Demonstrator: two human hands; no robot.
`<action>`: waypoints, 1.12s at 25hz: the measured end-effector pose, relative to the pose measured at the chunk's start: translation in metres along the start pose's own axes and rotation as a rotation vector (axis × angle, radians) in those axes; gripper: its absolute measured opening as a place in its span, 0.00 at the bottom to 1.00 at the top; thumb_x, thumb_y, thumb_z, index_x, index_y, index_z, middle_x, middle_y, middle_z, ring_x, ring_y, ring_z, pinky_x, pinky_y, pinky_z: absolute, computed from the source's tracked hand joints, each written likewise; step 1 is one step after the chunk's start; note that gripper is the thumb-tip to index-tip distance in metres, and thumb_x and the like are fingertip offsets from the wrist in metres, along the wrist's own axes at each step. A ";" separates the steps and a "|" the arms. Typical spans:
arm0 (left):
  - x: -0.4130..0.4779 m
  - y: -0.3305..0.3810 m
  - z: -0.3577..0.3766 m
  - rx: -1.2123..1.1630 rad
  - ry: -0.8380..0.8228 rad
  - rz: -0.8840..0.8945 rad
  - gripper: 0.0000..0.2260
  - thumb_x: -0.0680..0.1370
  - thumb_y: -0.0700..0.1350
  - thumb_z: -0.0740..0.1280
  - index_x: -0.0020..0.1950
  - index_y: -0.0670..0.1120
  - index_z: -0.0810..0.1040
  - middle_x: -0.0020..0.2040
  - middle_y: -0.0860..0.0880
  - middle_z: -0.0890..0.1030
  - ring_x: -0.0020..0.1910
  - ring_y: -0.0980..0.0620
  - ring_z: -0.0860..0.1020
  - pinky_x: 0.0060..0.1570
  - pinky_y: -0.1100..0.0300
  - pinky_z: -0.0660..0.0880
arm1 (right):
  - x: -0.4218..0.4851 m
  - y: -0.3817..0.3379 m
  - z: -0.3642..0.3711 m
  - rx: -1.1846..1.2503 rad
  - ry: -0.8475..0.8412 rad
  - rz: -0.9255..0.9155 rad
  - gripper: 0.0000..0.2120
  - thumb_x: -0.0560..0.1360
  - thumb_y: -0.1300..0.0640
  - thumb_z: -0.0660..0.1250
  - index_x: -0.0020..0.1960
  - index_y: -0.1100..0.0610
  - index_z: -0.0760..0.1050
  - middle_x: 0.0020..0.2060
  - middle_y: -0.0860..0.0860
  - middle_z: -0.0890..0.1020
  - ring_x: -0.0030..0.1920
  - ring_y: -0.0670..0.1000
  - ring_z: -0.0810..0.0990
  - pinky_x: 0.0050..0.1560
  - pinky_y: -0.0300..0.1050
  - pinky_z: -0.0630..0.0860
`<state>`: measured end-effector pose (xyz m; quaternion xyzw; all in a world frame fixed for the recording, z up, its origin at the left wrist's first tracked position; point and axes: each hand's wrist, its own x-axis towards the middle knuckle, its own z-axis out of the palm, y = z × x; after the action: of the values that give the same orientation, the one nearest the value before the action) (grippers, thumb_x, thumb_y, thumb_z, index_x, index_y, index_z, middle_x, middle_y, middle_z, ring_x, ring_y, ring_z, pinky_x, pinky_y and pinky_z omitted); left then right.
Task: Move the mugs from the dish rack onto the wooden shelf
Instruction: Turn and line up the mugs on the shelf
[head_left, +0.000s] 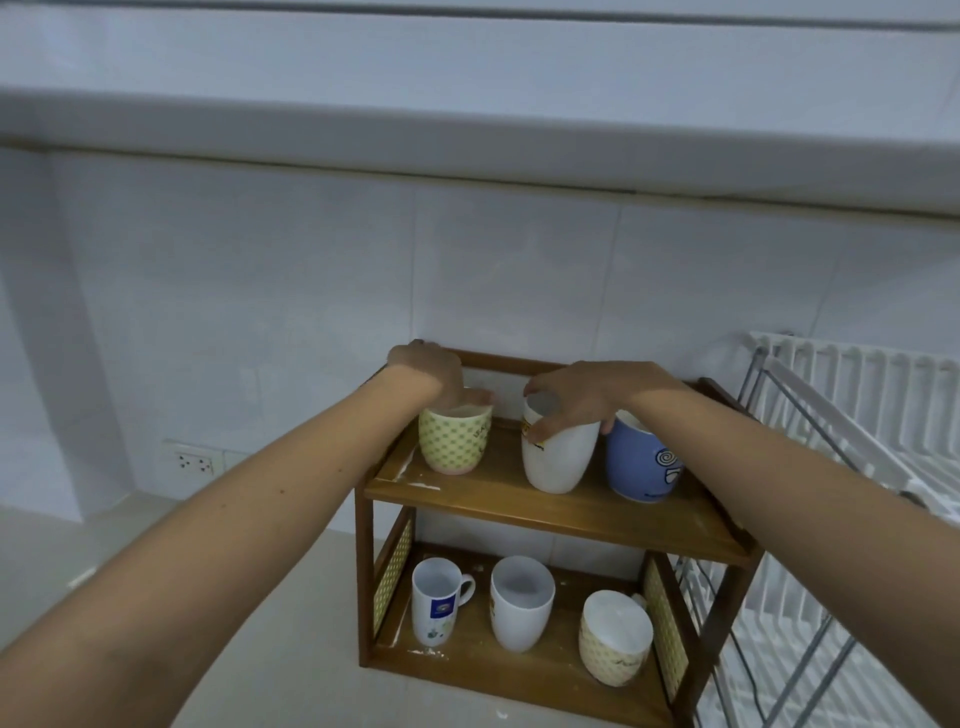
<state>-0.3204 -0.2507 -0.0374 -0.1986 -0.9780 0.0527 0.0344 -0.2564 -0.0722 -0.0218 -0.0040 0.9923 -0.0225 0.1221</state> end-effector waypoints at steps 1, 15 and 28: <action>0.002 -0.004 -0.003 -0.036 -0.077 0.115 0.39 0.71 0.73 0.55 0.75 0.49 0.63 0.73 0.45 0.68 0.69 0.43 0.68 0.61 0.51 0.68 | -0.004 0.001 -0.003 0.029 -0.026 -0.016 0.38 0.70 0.41 0.71 0.75 0.45 0.57 0.70 0.52 0.66 0.59 0.55 0.72 0.43 0.49 0.83; 0.009 -0.015 -0.006 -0.159 -0.229 0.306 0.35 0.73 0.68 0.61 0.76 0.56 0.59 0.77 0.50 0.62 0.73 0.45 0.64 0.68 0.49 0.66 | 0.004 0.006 0.004 0.084 0.069 0.050 0.38 0.70 0.40 0.70 0.75 0.48 0.59 0.70 0.52 0.68 0.59 0.57 0.75 0.41 0.46 0.82; 0.023 -0.011 0.001 -0.024 -0.115 0.238 0.36 0.69 0.65 0.67 0.74 0.56 0.63 0.75 0.51 0.65 0.71 0.45 0.66 0.66 0.48 0.68 | -0.010 0.021 0.000 0.130 0.073 -0.070 0.38 0.70 0.41 0.71 0.74 0.43 0.58 0.73 0.49 0.66 0.65 0.54 0.71 0.54 0.50 0.79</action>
<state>-0.3460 -0.2513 -0.0357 -0.3104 -0.9484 0.0563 -0.0306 -0.2472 -0.0511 -0.0206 -0.0300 0.9917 -0.0915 0.0851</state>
